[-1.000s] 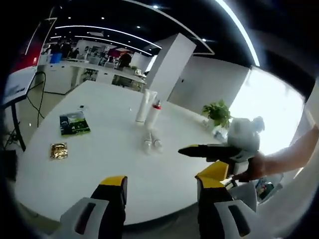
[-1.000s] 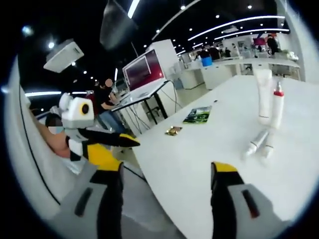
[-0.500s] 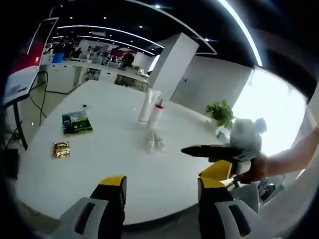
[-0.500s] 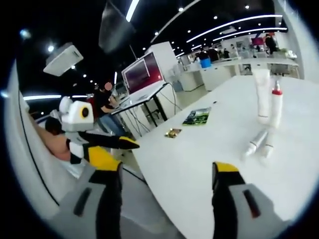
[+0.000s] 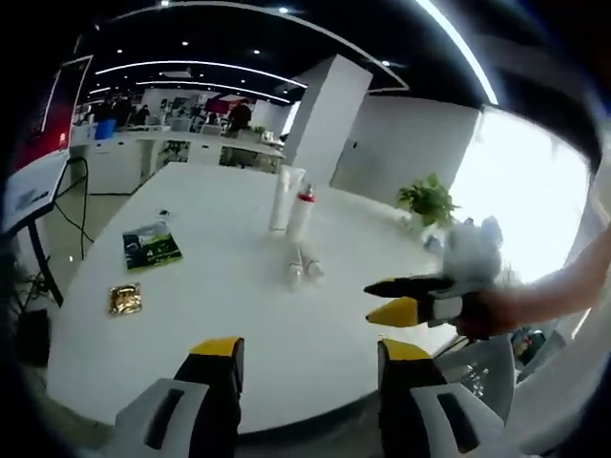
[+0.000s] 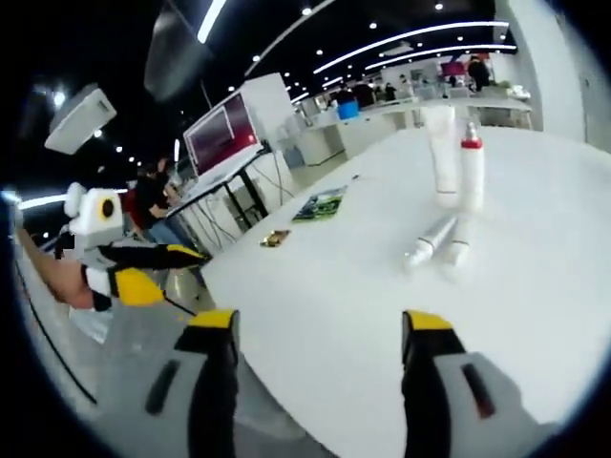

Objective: Arrange the skincare products in the storage area until every visible bottle or jar stands upright without overlapping.

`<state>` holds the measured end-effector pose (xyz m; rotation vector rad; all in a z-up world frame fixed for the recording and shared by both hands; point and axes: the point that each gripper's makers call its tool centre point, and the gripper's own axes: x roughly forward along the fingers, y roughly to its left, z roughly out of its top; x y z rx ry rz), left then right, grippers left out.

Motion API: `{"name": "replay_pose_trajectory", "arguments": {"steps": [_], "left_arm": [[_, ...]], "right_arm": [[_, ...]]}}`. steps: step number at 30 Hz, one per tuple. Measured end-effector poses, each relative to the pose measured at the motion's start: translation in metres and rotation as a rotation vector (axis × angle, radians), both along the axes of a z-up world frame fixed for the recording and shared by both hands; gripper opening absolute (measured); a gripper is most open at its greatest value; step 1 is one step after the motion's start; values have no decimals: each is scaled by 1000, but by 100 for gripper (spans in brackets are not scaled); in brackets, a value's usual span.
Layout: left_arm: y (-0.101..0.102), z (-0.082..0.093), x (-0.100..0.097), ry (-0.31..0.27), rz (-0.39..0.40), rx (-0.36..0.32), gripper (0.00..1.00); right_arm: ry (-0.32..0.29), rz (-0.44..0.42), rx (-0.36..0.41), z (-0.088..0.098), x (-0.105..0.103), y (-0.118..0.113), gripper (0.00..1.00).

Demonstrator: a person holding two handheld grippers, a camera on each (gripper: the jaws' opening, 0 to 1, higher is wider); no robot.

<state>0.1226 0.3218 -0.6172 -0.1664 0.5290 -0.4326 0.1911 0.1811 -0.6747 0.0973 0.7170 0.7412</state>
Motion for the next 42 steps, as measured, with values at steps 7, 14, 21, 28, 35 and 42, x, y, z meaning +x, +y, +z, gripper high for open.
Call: {"name": "replay_pose_trajectory", "arguments": {"steps": [7,14,21,28,35,42], "left_arm": [[-10,-5,7,-23,-37,119,51],[-2,-17,22,-122,-78,344,48],[12,-25,34,-141,28,368,35],[17,-24,35,-116,58,299,35],[29,-18,39,-120,117,269,34],[28,-20,39,-107,127,267,34]], "right_arm": [[8,-48,-111,-17,52,-14,63],[-3,-52,-125,-25,76,-19,62],[3,-97,-190,-47,113,-37,58],[34,-130,-232,-73,146,-36,53],[66,-128,-306,-88,151,-35,38],[-9,-120,-420,-81,164,-40,22]]}}
